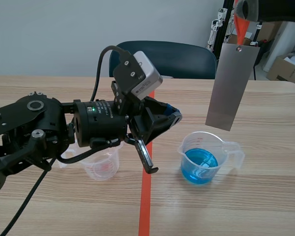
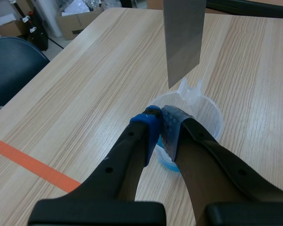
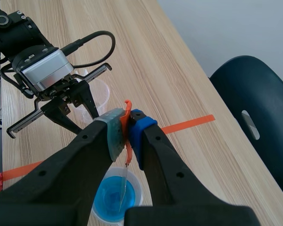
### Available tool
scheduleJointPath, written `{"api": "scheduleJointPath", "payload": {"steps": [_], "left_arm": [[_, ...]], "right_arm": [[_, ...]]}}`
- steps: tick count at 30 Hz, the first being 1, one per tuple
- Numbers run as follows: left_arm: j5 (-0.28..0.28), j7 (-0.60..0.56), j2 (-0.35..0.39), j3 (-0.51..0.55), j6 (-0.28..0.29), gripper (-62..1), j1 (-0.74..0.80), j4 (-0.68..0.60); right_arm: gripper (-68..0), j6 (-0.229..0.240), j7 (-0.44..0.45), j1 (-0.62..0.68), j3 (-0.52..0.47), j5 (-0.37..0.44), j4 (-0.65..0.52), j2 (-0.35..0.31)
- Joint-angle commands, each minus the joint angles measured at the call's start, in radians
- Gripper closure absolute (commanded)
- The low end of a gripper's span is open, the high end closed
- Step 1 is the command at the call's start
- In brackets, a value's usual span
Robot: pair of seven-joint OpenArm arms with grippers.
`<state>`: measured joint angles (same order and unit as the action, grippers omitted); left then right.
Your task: Do the redox reaction experiment. move the plate over the blue solution
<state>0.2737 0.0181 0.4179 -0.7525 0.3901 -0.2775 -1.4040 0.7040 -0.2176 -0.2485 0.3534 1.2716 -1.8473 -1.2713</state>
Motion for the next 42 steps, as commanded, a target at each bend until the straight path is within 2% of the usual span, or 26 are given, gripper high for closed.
{"api": "scheduleJointPath", "payload": {"steps": [1,42], "left_arm": [[0.014,-0.014,-0.01,0.001,-0.001,-2.7,-0.008,-0.014],[0.014,-0.02,-0.021,0.003,-0.001,-2.7,-0.024,-0.018]], "right_arm": [[-0.2,0.001,0.014,-0.011,-0.006,0.011,-0.001,-0.008],[-0.2,0.001,0.014,-0.011,-0.006,0.011,-0.001,-0.008]]}}
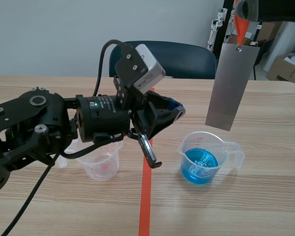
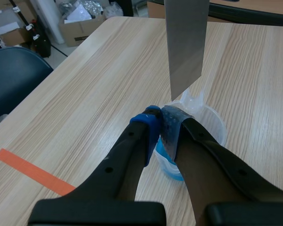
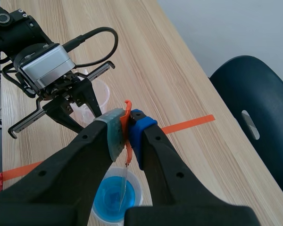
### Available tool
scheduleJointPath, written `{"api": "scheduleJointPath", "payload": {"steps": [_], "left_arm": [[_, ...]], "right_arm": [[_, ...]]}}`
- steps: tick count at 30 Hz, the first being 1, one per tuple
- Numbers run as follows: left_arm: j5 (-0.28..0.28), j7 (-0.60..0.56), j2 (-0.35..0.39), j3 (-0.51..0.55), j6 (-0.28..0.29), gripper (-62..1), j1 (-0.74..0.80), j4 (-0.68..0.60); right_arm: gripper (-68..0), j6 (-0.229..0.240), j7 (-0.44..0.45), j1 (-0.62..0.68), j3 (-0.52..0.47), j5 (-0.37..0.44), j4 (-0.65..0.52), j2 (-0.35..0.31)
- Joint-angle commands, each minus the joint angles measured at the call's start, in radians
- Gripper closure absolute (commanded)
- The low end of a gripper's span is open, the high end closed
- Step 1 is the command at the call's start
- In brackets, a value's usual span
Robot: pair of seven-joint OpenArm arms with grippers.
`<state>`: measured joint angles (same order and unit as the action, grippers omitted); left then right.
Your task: Do the redox reaction experiment. move the plate over the blue solution
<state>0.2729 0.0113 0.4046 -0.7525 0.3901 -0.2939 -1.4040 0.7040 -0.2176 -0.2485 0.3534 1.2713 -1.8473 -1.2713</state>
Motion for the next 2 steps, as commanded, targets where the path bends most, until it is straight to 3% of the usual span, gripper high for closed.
{"api": "scheduleJointPath", "payload": {"steps": [1,2], "left_arm": [[0.019,-0.013,-0.008,0.003,-0.001,-2.7,-0.008,-0.018],[0.021,-0.013,-0.008,0.003,-0.001,-2.7,-0.008,-0.018]], "right_arm": [[-0.2,0.001,0.014,-0.011,-0.006,0.011,-0.001,-0.008],[-0.2,0.001,0.014,-0.011,-0.006,0.011,-0.001,-0.008]]}}
